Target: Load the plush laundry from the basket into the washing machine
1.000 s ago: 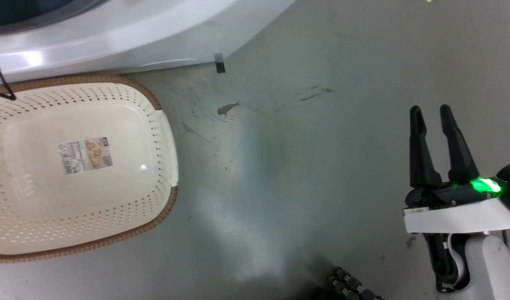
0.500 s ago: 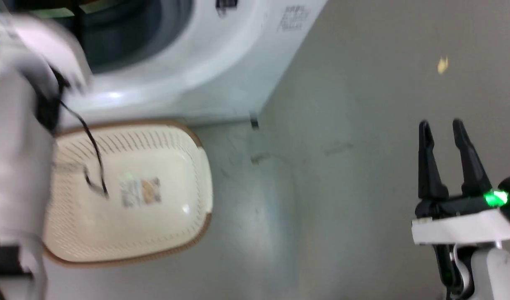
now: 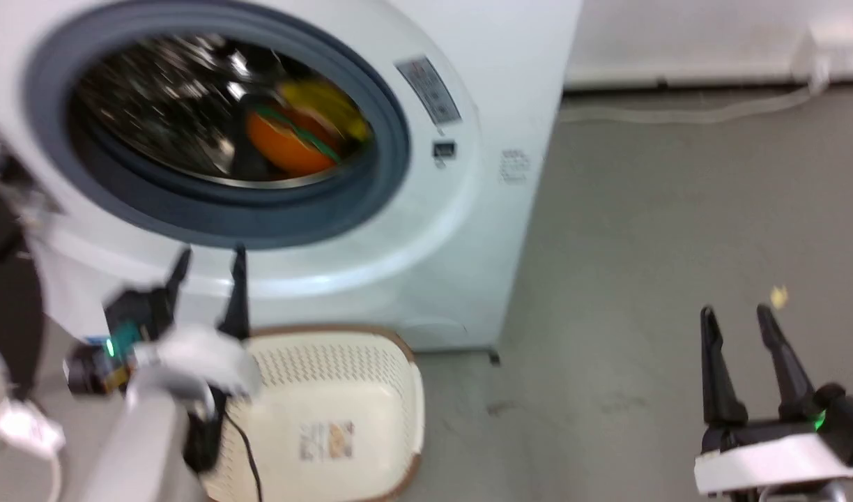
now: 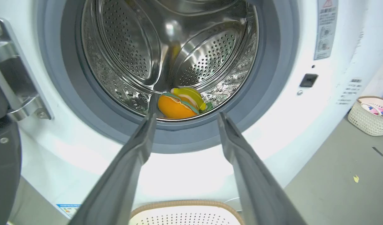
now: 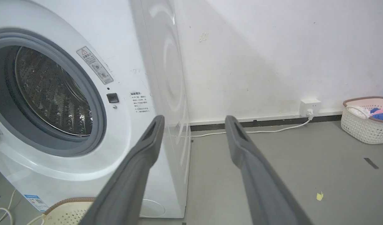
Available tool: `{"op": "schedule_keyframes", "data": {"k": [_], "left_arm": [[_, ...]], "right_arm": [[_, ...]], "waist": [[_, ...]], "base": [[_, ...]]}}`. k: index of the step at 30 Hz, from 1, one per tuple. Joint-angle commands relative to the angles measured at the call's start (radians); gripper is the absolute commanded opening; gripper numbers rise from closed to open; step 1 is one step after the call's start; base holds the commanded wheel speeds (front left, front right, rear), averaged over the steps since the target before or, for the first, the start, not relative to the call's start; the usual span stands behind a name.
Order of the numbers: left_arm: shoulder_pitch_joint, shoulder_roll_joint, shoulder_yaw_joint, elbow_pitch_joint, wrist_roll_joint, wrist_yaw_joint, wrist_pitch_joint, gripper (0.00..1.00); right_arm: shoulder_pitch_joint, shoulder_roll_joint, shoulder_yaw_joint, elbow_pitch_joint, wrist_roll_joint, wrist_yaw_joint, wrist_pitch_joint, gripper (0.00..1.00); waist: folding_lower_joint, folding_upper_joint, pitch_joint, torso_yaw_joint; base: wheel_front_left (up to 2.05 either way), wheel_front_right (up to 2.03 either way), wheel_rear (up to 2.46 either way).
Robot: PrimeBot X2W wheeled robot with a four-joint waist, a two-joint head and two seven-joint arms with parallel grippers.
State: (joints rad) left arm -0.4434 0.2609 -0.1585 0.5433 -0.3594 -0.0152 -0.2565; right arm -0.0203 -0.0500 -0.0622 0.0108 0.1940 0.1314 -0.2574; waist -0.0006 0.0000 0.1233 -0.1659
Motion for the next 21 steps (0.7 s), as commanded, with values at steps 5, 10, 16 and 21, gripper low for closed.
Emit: {"op": "schedule_keyframes", "data": {"k": [5, 10, 16, 21], "left_arm": [[0.235, -0.057, 0.025, -0.242, 0.045, 0.059, -0.005, 1.0], [0.371, -0.097, 0.018, -0.376, 0.103, 0.079, -0.005, 1.0], [0.45, -0.117, 0.002, -0.41, 0.153, 0.073, -0.005, 1.0], [0.484, -0.126, 0.018, -0.423, 0.176, 0.075, -0.005, 1.0]], "right_arm": [[0.057, 0.0, 0.008, -0.004, -0.007, -0.001, -0.004, 1.0], [0.089, 0.0, 0.019, -0.004, 0.003, -0.001, -0.004, 1.0], [0.11, 0.0, 0.039, 0.0, 0.011, -0.001, -0.004, 1.0], [0.11, 0.0, 0.064, 0.008, 0.009, -0.001, -0.004, 1.0]], "waist": [[0.0006, 0.0, -0.118, 0.086], [0.0006, 0.0, -0.127, 0.105], [0.0006, 0.0, -0.131, 0.109], [0.0006, 0.0, -0.132, 0.098]], "base": [[0.0, 0.0, 0.0], [0.0, 0.0, 0.0], [0.0, 0.0, 0.0], [0.0, 0.0, 0.0]]}}
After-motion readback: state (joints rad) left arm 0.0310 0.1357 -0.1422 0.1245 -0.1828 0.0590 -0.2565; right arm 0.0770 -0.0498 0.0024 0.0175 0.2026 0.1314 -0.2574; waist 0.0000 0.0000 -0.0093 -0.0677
